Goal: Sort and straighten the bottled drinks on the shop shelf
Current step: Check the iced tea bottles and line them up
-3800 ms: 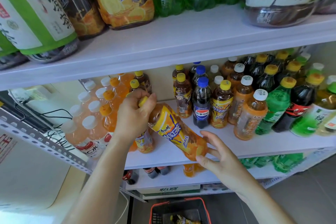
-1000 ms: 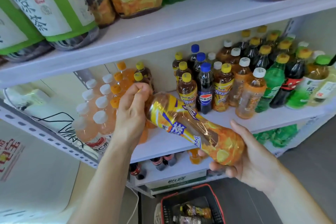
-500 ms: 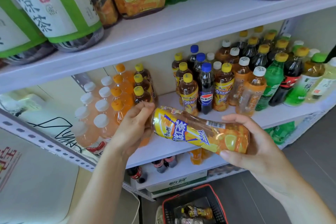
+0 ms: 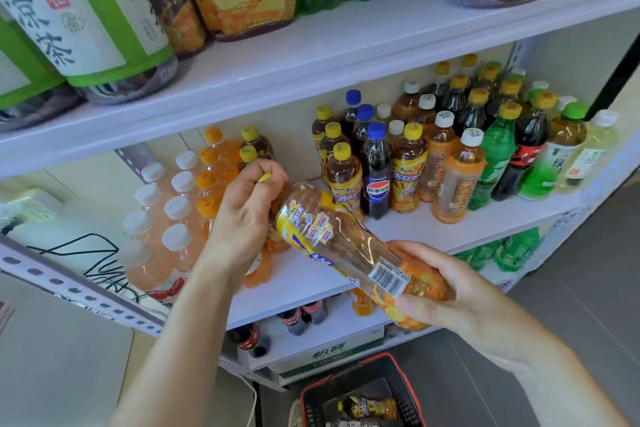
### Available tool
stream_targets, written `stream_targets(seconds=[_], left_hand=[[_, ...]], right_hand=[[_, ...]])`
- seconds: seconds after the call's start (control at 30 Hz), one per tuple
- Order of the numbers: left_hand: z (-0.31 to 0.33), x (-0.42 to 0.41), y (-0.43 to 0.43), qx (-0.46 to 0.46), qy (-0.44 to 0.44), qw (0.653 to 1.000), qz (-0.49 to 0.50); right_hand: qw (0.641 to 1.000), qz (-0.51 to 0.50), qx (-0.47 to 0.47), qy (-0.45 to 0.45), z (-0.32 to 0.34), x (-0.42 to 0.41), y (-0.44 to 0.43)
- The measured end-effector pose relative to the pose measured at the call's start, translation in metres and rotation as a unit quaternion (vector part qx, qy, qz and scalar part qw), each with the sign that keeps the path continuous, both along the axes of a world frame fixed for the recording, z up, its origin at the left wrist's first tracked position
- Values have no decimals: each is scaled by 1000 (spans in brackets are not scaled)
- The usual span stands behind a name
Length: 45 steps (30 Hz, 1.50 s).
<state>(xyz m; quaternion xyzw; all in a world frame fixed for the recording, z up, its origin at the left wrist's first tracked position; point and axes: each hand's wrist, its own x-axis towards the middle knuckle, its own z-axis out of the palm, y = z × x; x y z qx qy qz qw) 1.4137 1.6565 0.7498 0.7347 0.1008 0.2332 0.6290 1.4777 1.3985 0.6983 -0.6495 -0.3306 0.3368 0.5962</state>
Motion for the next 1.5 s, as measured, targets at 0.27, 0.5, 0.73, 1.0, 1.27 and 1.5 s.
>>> stream_targets(seconds=[0.27, 0.5, 0.73, 1.0, 1.27, 1.5], left_hand=[[12, 19, -22, 239, 17, 960, -145], [13, 32, -9, 250, 58, 959, -123], [-4, 44, 42, 523, 207, 815, 140], [-24, 58, 67, 650, 341, 669, 116], [-35, 68, 79, 657, 342, 667, 76], [-24, 38, 49, 655, 235, 711, 100]], right_hand=[[989, -7, -128, -69, -22, 10, 27], [980, -161, -93, -75, -62, 29, 65], [951, -281, -91, -86, -98, 69, 97], [939, -305, -128, -98, -119, 92, 119], [951, -265, -131, -85, -128, 98, 118], [894, -413, -63, -162, -98, 50, 84]])
